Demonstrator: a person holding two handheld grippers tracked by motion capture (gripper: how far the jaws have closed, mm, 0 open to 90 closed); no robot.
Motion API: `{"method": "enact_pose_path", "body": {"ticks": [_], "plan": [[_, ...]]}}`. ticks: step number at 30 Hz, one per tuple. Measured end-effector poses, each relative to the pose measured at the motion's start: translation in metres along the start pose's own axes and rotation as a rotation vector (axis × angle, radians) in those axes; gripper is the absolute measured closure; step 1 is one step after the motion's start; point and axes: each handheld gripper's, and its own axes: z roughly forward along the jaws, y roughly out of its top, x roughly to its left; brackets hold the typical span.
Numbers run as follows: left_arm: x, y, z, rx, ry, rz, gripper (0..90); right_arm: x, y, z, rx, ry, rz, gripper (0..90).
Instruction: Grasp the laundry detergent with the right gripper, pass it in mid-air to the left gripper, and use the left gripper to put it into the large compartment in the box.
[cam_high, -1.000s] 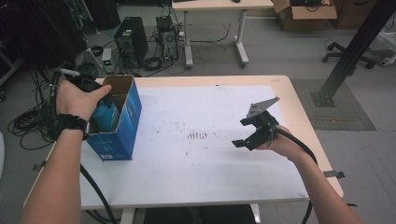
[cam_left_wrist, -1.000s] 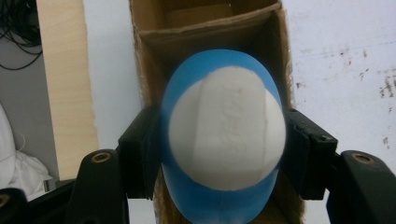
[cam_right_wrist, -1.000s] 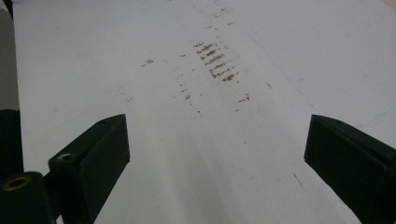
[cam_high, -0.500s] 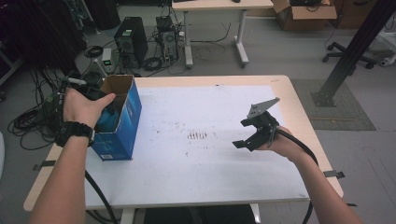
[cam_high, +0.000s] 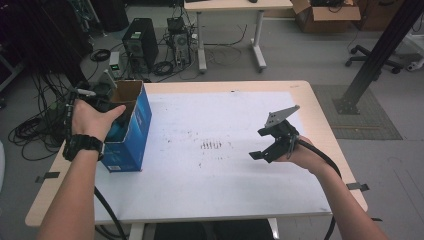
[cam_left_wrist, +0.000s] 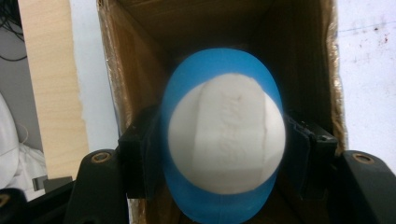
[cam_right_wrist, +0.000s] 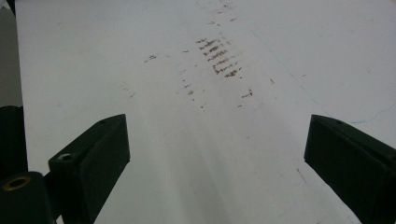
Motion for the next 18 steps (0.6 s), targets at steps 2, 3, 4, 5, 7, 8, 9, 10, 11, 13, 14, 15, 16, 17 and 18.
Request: {"method": "enact_pose_path", "body": {"ticks": [2, 3, 4, 5, 7, 8, 9, 10, 11, 13, 14, 15, 16, 17, 18], "plan": [[0.0, -0.0002, 0.0003, -0.006, 0.0, -0.001, 37.9, -0.0001, -0.0005, -0.0001, -0.002, 0.0, 0.005, 6.6], [-0.0003, -0.0001, 0.0001, -0.006, 0.003, 0.0, 37.9, -0.0001, -0.0007, -0.0002, -0.001, -0.001, 0.006, 6.6], [-0.0007, -0.0001, 0.0, -0.005, 0.003, 0.0, 37.9, -0.0002, -0.0008, -0.0001, 0.0, -0.002, 0.005, 6.5], [-0.001, -0.0001, 0.0, -0.005, 0.004, 0.002, 37.9, -0.0002, -0.0009, -0.0001, 0.0, -0.002, 0.005, 6.5], [-0.0012, -0.0004, 0.0005, -0.005, 0.005, 0.002, 37.8, 0.0002, -0.0009, -0.0002, -0.001, -0.001, 0.007, 6.5], [-0.0012, -0.0007, 0.0009, -0.004, 0.007, 0.003, 37.8, 0.0006, -0.0008, -0.0002, -0.001, -0.001, 0.008, 6.5], [-0.0012, -0.0009, 0.0009, -0.006, 0.007, 0.002, 37.7, 0.0008, -0.0008, 0.0, -0.002, 0.0, 0.006, 6.5], [-0.0011, -0.0012, 0.001, -0.008, 0.006, 0.002, 37.7, 0.001, -0.0007, 0.0002, -0.001, 0.0, 0.006, 6.5], [-0.0009, -0.0014, 0.0011, -0.008, 0.005, 0.0, 37.6, 0.0011, -0.0006, 0.0002, -0.001, 0.0, 0.004, 6.5], [-0.0007, -0.0017, 0.0011, -0.008, 0.004, 0.0, 37.5, 0.0012, -0.0006, -0.0003, -0.003, 0.0, 0.004, 6.5], [-0.0009, -0.0019, 0.001, -0.008, 0.005, 0.001, 37.5, 0.0012, -0.0006, -0.0003, -0.003, 0.0, 0.004, 6.5], [-0.0011, -0.002, 0.0011, -0.009, 0.006, 0.003, 37.5, 0.0014, -0.0006, -0.0005, -0.004, 0.0, 0.005, 6.5], [-0.0014, -0.0021, 0.0011, -0.002, 0.006, 0.007, 37.3, 0.0016, -0.0006, -0.0006, -0.003, -0.001, 0.005, 6.6], [-0.0019, -0.0021, 0.0013, -0.001, 0.008, 0.009, 37.2, 0.0018, -0.0006, -0.0008, -0.002, -0.001, 0.005, 6.5], [-0.0018, -0.0022, 0.0009, -0.004, 0.003, 0.007, 37.2, 0.0019, -0.0006, -0.0009, -0.001, -0.002, 0.005, 6.5]]}}
